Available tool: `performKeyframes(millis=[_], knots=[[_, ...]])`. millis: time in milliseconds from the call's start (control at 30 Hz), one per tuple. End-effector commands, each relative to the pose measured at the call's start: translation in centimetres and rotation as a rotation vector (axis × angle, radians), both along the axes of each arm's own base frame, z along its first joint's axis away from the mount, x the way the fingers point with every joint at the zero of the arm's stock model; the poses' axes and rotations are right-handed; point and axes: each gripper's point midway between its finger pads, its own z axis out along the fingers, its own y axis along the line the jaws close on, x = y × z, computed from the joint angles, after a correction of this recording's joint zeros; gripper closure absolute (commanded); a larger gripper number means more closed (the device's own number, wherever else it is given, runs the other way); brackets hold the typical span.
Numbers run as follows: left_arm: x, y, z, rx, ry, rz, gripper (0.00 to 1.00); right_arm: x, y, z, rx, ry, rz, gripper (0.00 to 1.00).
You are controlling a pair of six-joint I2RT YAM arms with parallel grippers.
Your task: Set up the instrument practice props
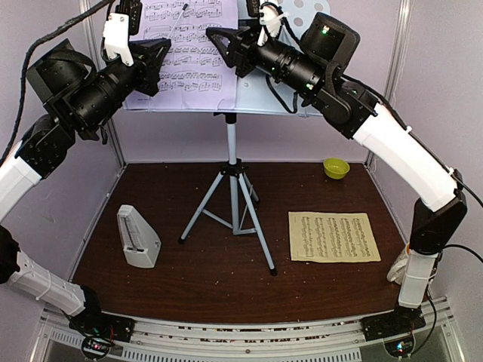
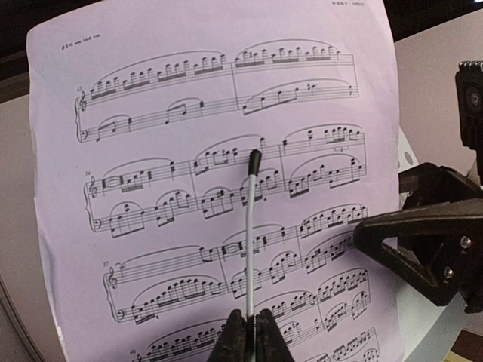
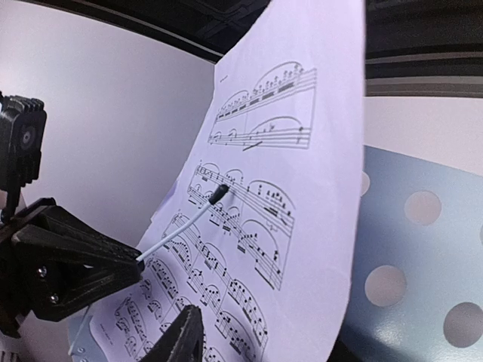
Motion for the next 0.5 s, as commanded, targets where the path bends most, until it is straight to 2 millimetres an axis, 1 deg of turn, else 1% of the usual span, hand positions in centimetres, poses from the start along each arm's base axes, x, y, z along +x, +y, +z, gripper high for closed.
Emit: performKeyframes(millis=[0,33,67,100,167,267,333,467], knots=[[-1.3,2.0,3.8,-0.117,-0.091,-0.002,0.91,0.2,-1.8,1.5,0.041,-0.024,-0.056,0.51],[-1.4,2.0,3.8,-0.116,-0.092,-0.004,0.88,0.3,-1.9,1.5,0.043,-0.025,-0.063,0.47],[-1.4,2.0,3.7,-0.113,-0.092,-0.006,0.85,0.3,-2.1,1.6,0.044,-0.027,-0.070,0.40],[-1.4,1.9,3.7,-0.111,-0.095,-0.008,0.81,0.3,-2.2,1.7,0.048,-0.028,-0.076,0.35],[-1.5,2.0,3.6,-0.109,-0.099,-0.009,0.77,0.4,-2.4,1.8,0.053,-0.026,-0.087,0.28],[-1.6,2.0,3.5,-0.104,-0.101,-0.012,0.70,0.6,-2.7,1.9,0.058,-0.027,-0.104,0.20],[-1.7,2.0,3.4,-0.103,-0.101,-0.015,0.66,0.7,-3.0,2.1,0.062,-0.028,-0.116,0.17],[-1.9,2.2,3.5,-0.095,-0.108,-0.017,0.60,0.2,-4.0,3.1,0.080,-0.039,-0.125,0.11]])
